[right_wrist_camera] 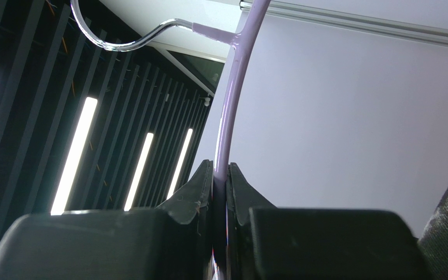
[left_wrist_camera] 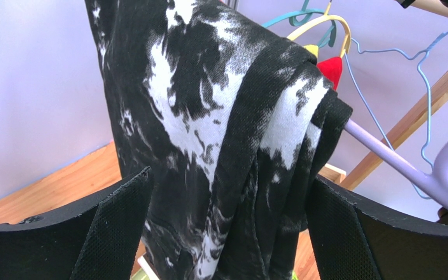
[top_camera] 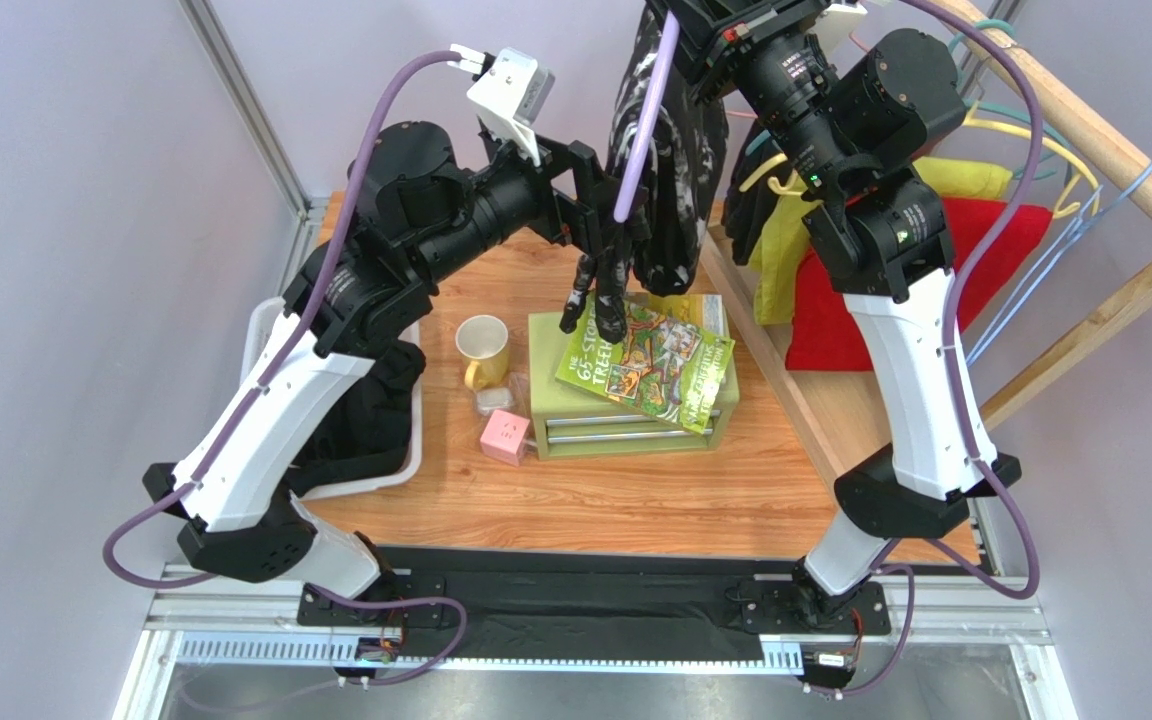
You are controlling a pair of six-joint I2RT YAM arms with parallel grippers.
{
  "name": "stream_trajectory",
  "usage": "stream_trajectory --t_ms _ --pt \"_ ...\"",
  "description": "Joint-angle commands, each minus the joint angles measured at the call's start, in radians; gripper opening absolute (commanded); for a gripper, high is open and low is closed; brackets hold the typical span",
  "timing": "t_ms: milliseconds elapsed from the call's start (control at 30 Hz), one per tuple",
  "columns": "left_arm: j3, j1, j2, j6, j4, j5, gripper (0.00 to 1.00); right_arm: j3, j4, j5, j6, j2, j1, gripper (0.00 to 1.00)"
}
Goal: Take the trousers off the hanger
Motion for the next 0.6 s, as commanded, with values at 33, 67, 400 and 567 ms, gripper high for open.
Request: stream_trajectory --t_ms 33,67,400,567 --pt "0.060 -0.003 0.032 0.047 0.032 -0.016 0.99 0.073 0.226 0.008 0.024 -0.076 0.010 0.00" --pt "0.062 -0.003 0.038 0.064 0.029 -0.014 0.98 0.073 0.226 0.006 0.027 -0.079 0.010 0.00" --pt "0.103 -0.003 0.055 0.139 0.008 -0.042 0.53 0.073 0.234 -0.009 0.046 -0.092 0.010 0.00" --pt "0.164 -0.003 0.079 0.182 -0.011 -0.028 0.20 0.067 0.230 -0.018 0.046 -0.095 0.008 0.00"
